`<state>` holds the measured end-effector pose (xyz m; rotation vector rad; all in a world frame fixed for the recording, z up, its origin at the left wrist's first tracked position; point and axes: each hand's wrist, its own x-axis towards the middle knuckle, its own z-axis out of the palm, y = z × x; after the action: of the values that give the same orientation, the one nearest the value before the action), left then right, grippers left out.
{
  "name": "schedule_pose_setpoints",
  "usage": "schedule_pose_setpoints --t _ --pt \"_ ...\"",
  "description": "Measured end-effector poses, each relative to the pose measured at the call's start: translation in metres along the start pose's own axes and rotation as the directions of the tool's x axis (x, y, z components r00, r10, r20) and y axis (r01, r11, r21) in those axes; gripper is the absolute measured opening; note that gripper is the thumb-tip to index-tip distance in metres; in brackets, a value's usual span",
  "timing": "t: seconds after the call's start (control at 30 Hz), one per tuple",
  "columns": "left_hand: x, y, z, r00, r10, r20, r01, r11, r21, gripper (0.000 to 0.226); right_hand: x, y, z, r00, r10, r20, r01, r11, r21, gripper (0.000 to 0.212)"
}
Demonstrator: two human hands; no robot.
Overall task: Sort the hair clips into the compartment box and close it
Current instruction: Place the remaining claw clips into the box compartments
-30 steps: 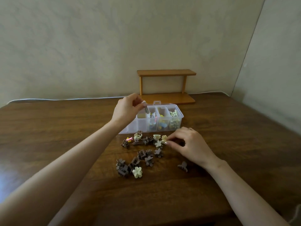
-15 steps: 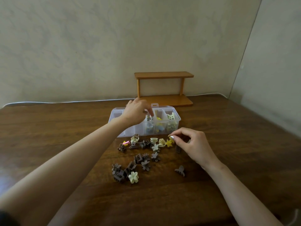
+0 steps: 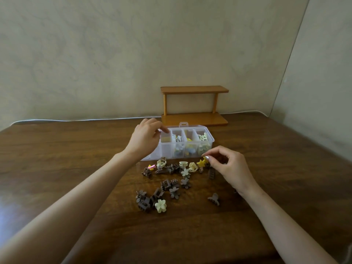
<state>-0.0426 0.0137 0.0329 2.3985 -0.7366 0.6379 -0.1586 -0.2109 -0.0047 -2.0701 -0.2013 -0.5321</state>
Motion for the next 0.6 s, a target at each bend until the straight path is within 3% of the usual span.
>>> schedule_pose_setpoints --t 0.2,0.33,0.5,0.6 --pt "-0.039 -0.015 -0.017 0.989 -0.128 -0.072 0.12 0.987 -0.111 0.017 0.02 -0.012 0.002 0.997 -0.057 -0.044 0.055 0.998 -0.037 0.009" --pt "-0.059 -0.022 -0.005 0.981 -0.193 0.032 0.196 0.975 -0.109 0.003 0.057 -0.021 0.012 0.991 -0.08 -0.106 0.073 0.995 -0.062 0.007" --pt "-0.068 -0.025 0.01 0.947 -0.24 0.215 0.244 0.97 0.008 0.03 0.107 -0.018 0.039 0.986 -0.029 -0.166 0.013 0.995 -0.094 0.004" --pt "-0.069 -0.027 0.012 0.938 -0.21 0.277 0.203 0.978 0.054 0.025 0.126 -0.016 0.054 0.991 0.022 -0.129 -0.048 0.979 -0.2 0.005"
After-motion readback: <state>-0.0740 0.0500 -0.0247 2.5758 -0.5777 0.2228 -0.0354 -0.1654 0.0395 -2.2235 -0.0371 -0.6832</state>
